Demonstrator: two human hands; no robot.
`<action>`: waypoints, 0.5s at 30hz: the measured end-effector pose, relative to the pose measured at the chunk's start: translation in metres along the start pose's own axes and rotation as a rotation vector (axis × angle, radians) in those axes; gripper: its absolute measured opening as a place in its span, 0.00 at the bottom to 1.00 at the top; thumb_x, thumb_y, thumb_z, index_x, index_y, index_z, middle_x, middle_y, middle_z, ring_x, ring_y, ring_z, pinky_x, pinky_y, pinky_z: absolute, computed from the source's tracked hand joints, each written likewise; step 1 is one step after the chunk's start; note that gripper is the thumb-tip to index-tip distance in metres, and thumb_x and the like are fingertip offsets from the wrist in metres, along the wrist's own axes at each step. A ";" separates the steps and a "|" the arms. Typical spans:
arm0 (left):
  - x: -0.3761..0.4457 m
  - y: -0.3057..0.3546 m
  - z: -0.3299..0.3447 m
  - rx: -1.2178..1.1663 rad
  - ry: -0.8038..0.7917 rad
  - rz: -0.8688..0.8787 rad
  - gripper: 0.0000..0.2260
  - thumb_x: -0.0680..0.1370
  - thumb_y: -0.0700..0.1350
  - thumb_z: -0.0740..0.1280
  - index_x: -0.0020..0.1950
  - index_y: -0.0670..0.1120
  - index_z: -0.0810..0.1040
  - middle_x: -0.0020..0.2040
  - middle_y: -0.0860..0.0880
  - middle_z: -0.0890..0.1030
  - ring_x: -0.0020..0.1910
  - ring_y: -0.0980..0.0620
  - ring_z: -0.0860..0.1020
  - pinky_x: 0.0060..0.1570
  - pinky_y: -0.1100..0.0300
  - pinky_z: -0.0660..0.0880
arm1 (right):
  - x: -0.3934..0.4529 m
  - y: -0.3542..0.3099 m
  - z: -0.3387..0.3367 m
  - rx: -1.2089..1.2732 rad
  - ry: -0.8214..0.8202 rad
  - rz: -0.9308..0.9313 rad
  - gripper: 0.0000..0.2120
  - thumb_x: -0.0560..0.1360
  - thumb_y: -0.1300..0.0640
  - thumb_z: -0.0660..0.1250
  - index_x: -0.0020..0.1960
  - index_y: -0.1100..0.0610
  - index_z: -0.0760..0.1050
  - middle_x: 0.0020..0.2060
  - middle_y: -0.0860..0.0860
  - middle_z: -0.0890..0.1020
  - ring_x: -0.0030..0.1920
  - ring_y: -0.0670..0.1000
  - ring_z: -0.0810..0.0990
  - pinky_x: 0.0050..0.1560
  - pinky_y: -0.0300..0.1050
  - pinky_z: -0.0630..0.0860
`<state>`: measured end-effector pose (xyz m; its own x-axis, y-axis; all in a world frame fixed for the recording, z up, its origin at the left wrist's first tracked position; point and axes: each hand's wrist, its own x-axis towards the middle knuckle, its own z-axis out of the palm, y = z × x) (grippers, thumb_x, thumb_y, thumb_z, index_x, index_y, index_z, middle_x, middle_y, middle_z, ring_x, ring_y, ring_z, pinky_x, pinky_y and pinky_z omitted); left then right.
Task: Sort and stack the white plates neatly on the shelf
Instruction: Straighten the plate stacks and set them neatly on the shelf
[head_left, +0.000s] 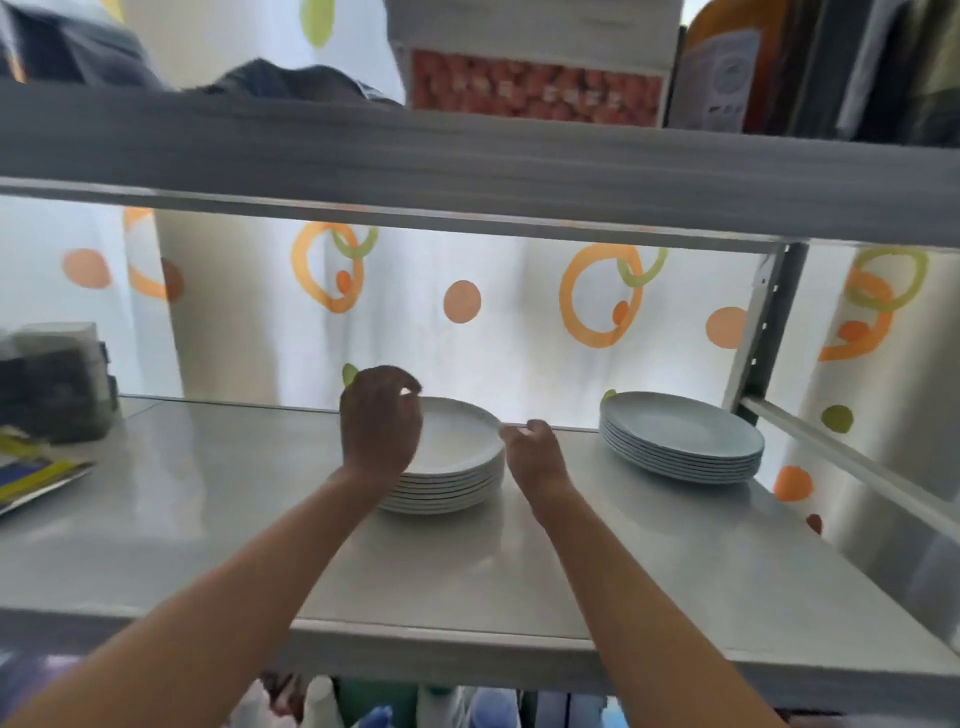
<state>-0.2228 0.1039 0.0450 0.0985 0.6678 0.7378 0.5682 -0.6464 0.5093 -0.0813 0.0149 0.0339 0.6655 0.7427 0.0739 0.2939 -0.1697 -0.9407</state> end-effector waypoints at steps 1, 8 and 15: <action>-0.001 -0.013 -0.004 0.003 -0.036 -0.113 0.11 0.72 0.38 0.61 0.47 0.44 0.81 0.52 0.45 0.82 0.56 0.43 0.77 0.60 0.54 0.68 | -0.004 0.001 0.010 0.021 -0.016 0.032 0.25 0.74 0.52 0.65 0.68 0.62 0.69 0.60 0.55 0.78 0.59 0.55 0.76 0.59 0.44 0.70; -0.011 -0.038 -0.013 -0.372 -0.345 -0.582 0.16 0.74 0.33 0.56 0.61 0.36 0.72 0.58 0.38 0.76 0.60 0.39 0.74 0.58 0.51 0.68 | -0.025 -0.001 0.035 -0.054 0.039 0.028 0.20 0.76 0.63 0.56 0.68 0.61 0.67 0.62 0.60 0.76 0.62 0.59 0.74 0.55 0.43 0.66; -0.034 -0.022 -0.015 -0.467 -0.314 -0.609 0.14 0.73 0.33 0.55 0.55 0.38 0.74 0.55 0.36 0.78 0.56 0.37 0.74 0.56 0.48 0.70 | -0.059 0.003 0.016 -0.011 0.144 0.021 0.22 0.75 0.65 0.56 0.69 0.59 0.67 0.61 0.58 0.77 0.60 0.58 0.75 0.52 0.41 0.65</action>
<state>-0.2506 0.0898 0.0152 0.1455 0.9779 0.1504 0.2048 -0.1785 0.9624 -0.1305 -0.0188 0.0211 0.7632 0.6382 0.1014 0.2853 -0.1920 -0.9390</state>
